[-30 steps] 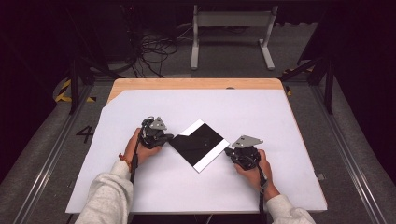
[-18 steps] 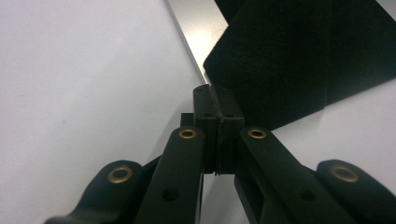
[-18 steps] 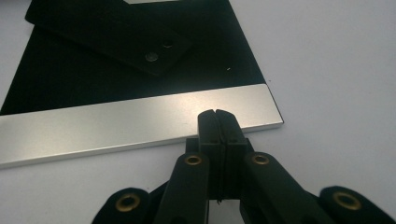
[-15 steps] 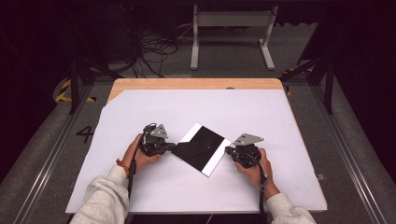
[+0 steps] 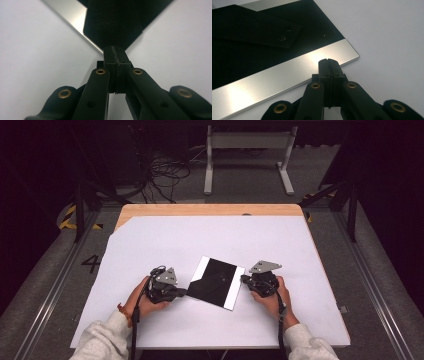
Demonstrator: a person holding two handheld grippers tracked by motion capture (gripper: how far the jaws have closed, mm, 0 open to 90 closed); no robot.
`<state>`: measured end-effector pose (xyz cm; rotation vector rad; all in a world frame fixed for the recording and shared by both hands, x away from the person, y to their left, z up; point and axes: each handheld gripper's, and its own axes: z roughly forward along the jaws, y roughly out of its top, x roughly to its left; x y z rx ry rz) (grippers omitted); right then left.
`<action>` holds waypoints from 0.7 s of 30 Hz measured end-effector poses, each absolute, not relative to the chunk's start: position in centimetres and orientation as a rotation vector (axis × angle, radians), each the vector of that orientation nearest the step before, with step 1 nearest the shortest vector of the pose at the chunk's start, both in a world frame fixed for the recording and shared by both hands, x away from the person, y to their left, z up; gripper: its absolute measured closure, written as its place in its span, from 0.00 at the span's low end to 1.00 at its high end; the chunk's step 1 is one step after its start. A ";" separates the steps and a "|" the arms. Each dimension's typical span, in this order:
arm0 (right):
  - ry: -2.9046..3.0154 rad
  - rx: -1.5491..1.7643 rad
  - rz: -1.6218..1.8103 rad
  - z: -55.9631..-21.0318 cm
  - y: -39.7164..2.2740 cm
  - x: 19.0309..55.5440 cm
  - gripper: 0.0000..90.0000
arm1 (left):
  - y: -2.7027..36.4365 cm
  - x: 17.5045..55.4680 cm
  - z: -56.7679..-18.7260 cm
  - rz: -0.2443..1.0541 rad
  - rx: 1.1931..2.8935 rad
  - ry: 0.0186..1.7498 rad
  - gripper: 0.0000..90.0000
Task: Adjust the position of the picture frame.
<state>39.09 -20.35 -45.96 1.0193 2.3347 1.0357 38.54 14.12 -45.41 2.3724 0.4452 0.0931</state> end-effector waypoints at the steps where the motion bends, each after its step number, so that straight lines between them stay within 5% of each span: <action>1: 2.334 1.019 1.037 -46.0 -20.3 39.1 1.00 | 13.9 37.9 -45.3 0.108 2.388 0.419 0.96; 21: 2.349 0.996 0.996 -45.8 -20.0 38.9 1.00 | 14.7 38.2 -45.9 0.146 2.357 0.472 0.99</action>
